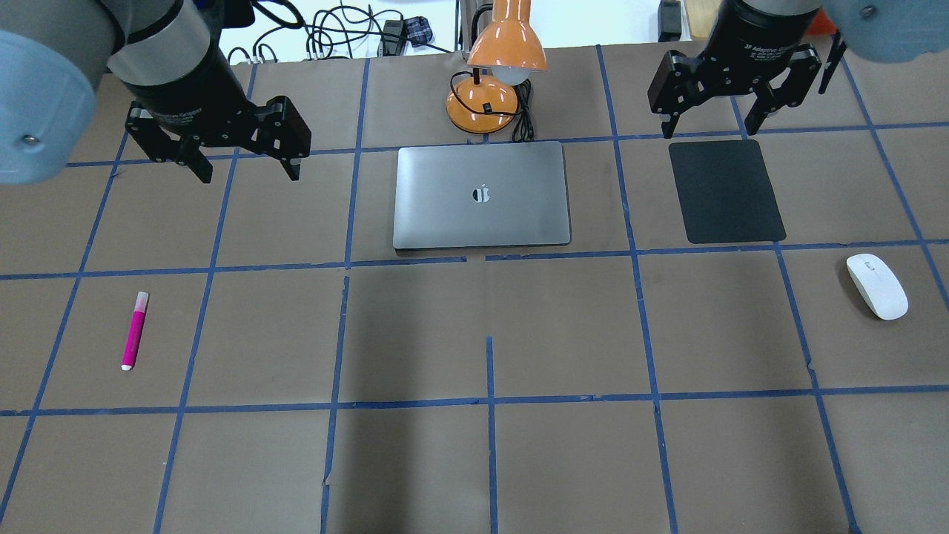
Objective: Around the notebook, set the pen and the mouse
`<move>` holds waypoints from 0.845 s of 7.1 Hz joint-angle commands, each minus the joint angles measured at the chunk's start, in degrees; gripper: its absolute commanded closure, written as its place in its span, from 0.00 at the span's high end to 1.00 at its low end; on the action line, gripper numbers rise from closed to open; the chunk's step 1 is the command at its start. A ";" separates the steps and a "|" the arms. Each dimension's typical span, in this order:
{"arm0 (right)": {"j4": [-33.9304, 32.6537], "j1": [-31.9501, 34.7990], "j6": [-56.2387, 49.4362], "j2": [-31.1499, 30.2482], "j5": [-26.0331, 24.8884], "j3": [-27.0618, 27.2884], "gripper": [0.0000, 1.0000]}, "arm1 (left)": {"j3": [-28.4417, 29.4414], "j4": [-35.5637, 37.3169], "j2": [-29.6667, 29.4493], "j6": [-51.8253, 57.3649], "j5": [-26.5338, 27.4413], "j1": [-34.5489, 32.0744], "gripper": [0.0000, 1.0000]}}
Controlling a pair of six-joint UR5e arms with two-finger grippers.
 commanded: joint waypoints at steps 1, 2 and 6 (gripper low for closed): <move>-0.08 -0.03 0.00 0.11 -0.08 0.00 1.00 | -0.11 0.00 -0.11 -0.14 0.09 0.00 1.00; -0.35 -0.03 -0.09 0.55 -0.25 0.00 1.00 | -0.28 0.00 -0.11 -0.14 0.18 0.00 1.00; -0.09 -0.74 -0.36 0.72 -0.08 -3.07 1.00 | -0.81 -0.35 1.02 0.46 0.44 0.08 1.00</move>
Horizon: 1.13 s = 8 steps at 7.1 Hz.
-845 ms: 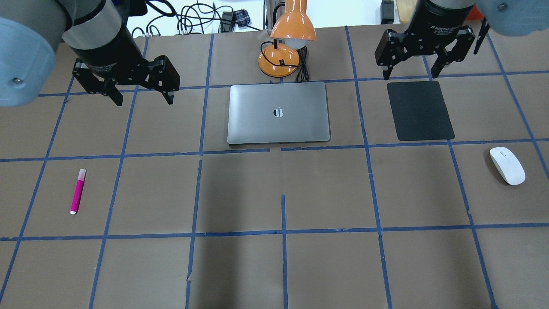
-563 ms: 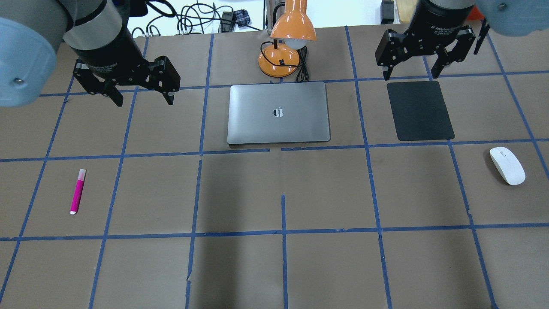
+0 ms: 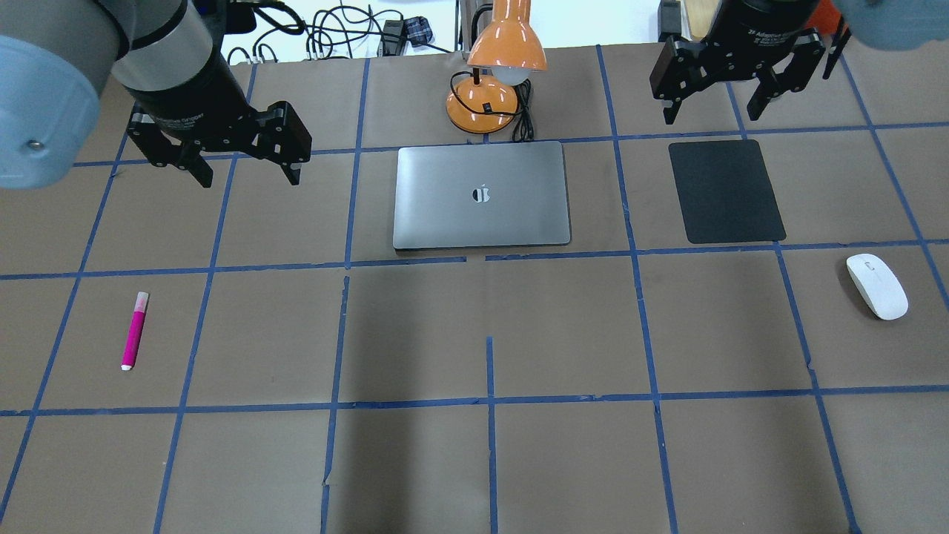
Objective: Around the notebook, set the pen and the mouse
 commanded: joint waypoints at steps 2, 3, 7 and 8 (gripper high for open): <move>0.82 -0.70 -0.19 2.79 -4.33 1.51 1.00 | -0.85 -3.92 3.29 0.64 0.89 1.06 1.00; 0.38 -3.05 -0.45 3.59 -7.49 3.88 1.00 | -0.94 -4.56 3.83 2.99 1.93 4.72 1.00; -30.74 -23.18 -32.28 4.56 -3.04 25.64 1.00 | -21.33 16.60 -0.80 28.23 1.68 32.56 1.00; -33.35 -26.51 -37.31 4.83 -3.83 30.13 1.00 | -27.68 29.58 -3.87 34.94 1.85 36.54 1.00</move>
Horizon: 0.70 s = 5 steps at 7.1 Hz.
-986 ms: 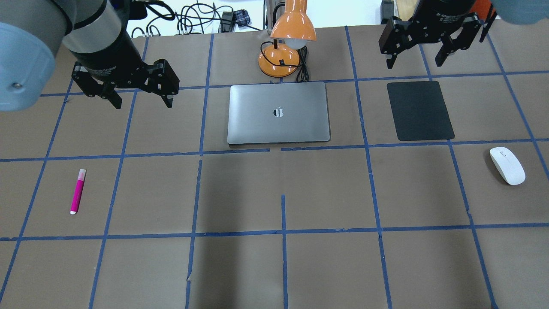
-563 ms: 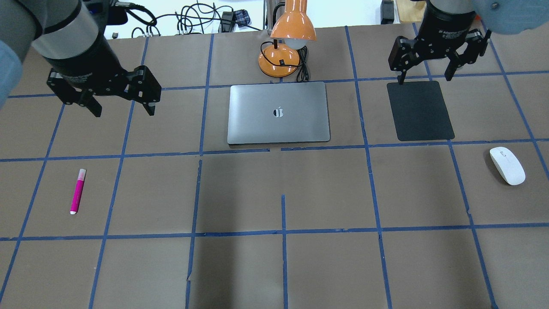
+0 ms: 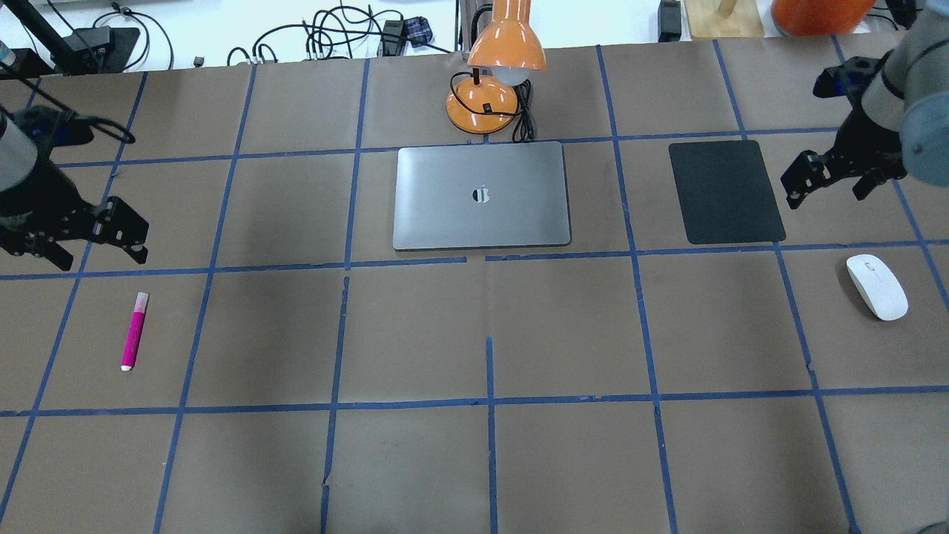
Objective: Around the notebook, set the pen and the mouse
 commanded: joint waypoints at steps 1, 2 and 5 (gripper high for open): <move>-6.20 -7.31 -10.08 1.05 -4.50 8.33 1.00 | -11.94 23.79 -7.29 10.77 -0.28 7.30 1.00; -6.12 -10.30 -12.89 1.67 -5.42 8.09 1.00 | -13.37 29.19 -10.20 15.06 -0.20 7.92 1.00; -14.27 -13.23 -15.29 9.83 -5.51 8.26 1.00 | -11.72 32.15 -16.11 17.93 -1.25 13.02 1.00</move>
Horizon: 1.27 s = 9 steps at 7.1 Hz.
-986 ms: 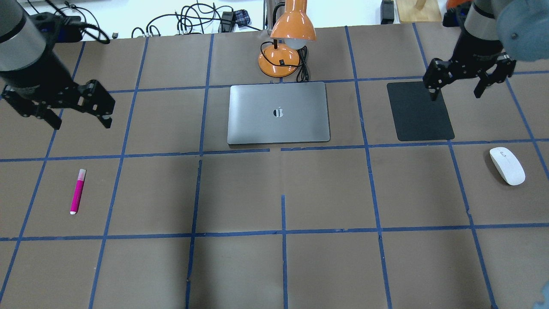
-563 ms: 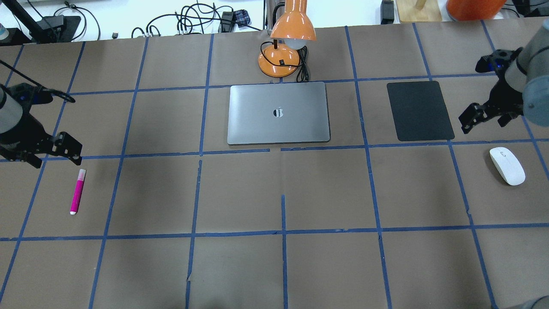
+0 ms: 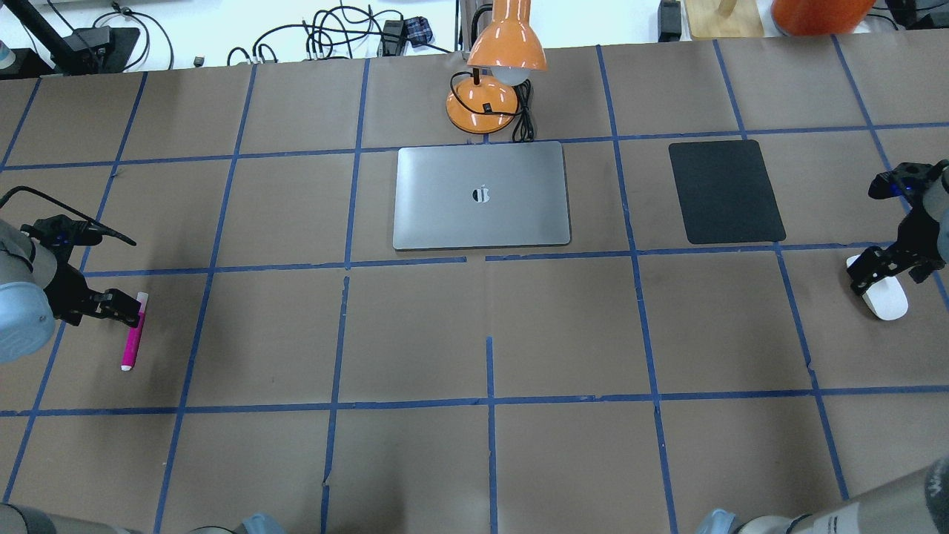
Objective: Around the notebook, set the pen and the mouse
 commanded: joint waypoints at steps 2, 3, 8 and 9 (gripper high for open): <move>-3.73 -0.65 -1.85 3.65 -0.45 -0.04 1.00 | 0.69 0.93 -3.03 -3.20 -0.55 0.89 1.00; -3.73 -0.57 -1.86 3.65 -0.45 0.05 1.00 | 0.51 1.02 -3.21 -3.21 -2.55 0.89 1.00; -2.77 -0.04 0.76 2.52 -0.45 -0.39 0.20 | 0.25 0.94 -4.27 -3.47 -4.68 0.89 0.47; -2.77 0.48 4.61 2.16 0.07 -1.78 0.04 | 0.25 0.94 -4.27 -3.56 -4.68 0.89 0.17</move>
